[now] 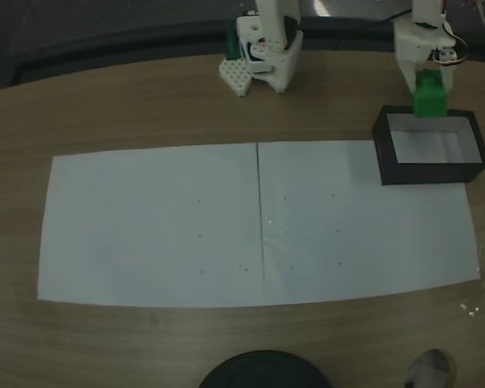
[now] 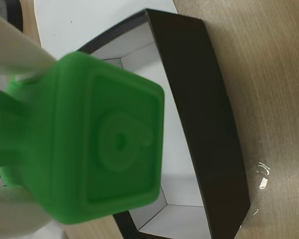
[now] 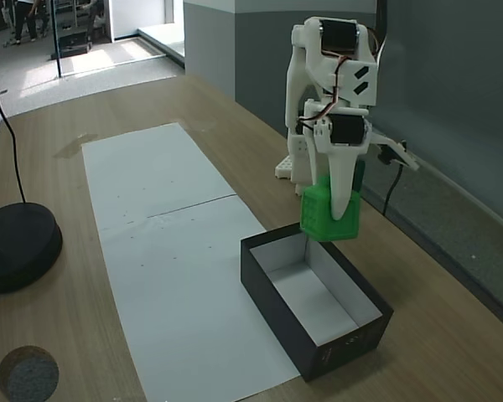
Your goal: Grab a green square and put it in the box.
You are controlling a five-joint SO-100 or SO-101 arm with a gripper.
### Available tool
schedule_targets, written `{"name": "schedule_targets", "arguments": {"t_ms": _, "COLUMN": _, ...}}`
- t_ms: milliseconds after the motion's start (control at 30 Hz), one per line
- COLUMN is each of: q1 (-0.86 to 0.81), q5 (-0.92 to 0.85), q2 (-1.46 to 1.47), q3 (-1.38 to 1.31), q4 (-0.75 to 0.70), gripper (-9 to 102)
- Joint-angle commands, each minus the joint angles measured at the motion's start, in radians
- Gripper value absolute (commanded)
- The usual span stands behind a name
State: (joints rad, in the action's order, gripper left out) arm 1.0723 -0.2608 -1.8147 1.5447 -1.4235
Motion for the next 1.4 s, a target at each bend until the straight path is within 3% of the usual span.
{"name": "schedule_targets", "arguments": {"t_ms": 0, "q1": -0.005, "q5": -0.008, "q2": 0.002, "q3": -0.020, "q4": 0.060, "gripper": 9}}
{"name": "schedule_targets", "arguments": {"t_ms": 400, "q1": -0.069, "q5": 0.012, "q2": 0.156, "q3": -0.021, "q4": 0.166, "gripper": 11}}
{"name": "schedule_targets", "arguments": {"t_ms": 600, "q1": -0.071, "q5": 0.075, "q2": 0.158, "q3": -0.058, "q4": 0.137, "gripper": 38}}
{"name": "schedule_targets", "arguments": {"t_ms": 767, "q1": -0.100, "q5": 0.081, "q2": 0.117, "q3": -0.126, "q4": 0.058, "gripper": 28}}
{"name": "schedule_targets", "arguments": {"t_ms": 967, "q1": -0.321, "q5": 0.103, "q2": -0.187, "q3": -0.238, "q4": -0.081, "gripper": 0}}
{"name": "schedule_targets", "arguments": {"t_ms": 1133, "q1": -0.618, "q5": 0.172, "q2": -0.600, "q3": -0.149, "q4": -0.163, "gripper": 0}}
{"name": "schedule_targets", "arguments": {"t_ms": 1367, "q1": -1.048, "q5": 0.172, "q2": -1.229, "q3": 0.155, "q4": -0.140, "gripper": 0}}
